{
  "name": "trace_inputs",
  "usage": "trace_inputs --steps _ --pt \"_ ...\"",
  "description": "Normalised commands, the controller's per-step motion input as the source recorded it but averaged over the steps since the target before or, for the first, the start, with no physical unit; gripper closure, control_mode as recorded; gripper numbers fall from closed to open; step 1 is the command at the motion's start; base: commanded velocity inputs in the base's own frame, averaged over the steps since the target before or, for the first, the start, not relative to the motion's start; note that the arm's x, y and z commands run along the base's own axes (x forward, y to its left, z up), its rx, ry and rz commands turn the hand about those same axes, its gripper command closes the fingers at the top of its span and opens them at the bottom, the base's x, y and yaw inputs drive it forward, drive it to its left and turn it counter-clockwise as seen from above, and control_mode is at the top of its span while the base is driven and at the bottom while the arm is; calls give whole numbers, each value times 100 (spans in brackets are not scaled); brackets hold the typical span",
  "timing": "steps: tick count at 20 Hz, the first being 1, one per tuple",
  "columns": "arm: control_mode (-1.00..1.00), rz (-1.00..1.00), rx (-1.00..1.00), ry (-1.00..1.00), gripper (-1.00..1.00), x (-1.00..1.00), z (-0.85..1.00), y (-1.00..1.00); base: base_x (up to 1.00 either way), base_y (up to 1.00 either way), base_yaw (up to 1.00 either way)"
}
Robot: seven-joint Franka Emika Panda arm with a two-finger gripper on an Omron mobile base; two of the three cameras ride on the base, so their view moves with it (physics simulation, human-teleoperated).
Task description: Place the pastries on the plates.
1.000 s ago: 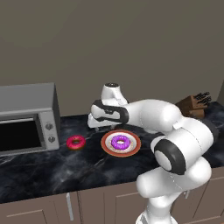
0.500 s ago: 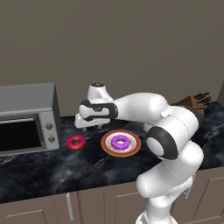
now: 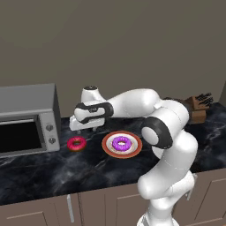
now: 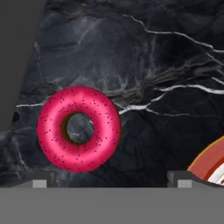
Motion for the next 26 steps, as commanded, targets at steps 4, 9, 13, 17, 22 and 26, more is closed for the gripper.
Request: trace_inputs --steps 4,9,13,17,22,26 --pt "-100 0 0 0 -100 0 -52 11 0 0 0" --pt "-100 0 0 0 -100 3 -35 5 0 0 0" --pt "-100 -2 0 0 -100 7 -7 0 0 0 0" --pt "-100 -2 0 0 -100 0 -1 0 0 0 0" --pt "-100 0 0 0 -100 26 -1 0 0 0 0" --pt "-100 -1 0 0 -100 44 0 0 0 0 0"
